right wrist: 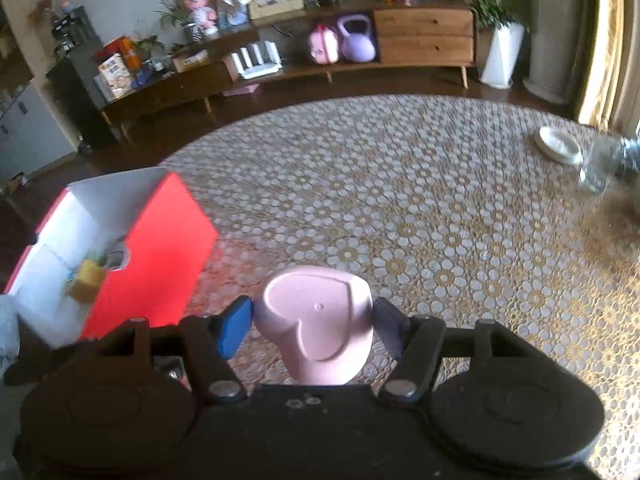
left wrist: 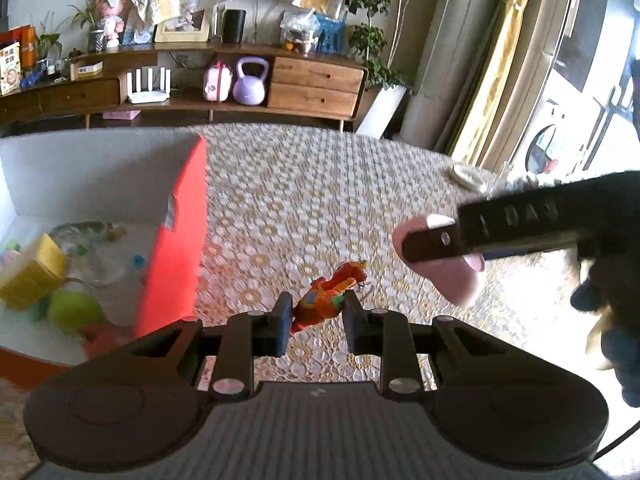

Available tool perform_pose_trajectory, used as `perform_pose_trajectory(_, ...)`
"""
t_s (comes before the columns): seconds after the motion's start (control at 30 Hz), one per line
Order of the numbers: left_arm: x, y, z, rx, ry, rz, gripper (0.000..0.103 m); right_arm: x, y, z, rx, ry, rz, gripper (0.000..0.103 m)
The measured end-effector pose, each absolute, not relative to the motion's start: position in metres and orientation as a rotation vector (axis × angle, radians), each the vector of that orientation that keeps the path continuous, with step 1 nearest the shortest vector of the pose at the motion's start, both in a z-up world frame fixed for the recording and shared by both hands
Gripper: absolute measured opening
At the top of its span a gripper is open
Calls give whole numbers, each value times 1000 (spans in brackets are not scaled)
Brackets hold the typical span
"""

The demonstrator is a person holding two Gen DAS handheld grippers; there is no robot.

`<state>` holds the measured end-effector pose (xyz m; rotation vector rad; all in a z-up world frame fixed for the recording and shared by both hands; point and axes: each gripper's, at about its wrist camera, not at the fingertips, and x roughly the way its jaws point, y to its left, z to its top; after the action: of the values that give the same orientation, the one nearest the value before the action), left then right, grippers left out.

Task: Organize rigid objects
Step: 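Carry the orange figure and pink heart toy with both tools over the red box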

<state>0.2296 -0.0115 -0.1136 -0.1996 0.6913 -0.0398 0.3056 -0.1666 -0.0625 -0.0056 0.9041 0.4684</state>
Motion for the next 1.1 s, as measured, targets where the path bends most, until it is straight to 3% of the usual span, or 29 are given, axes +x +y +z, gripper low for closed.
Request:
perform_pose_trajectory(0.43,201,53,-36,-166,639,30,25,260,-115,-12,-99,812,578,66)
perform_pose_trajectory(0.8,188,129,-24,-123,663,132,25,249,-35,-9,-199,794,674,66)
perform_pose_trajectory(1.1,211,201,-46,-95,732,231,25,251,33,-36,-319,791,730,66)
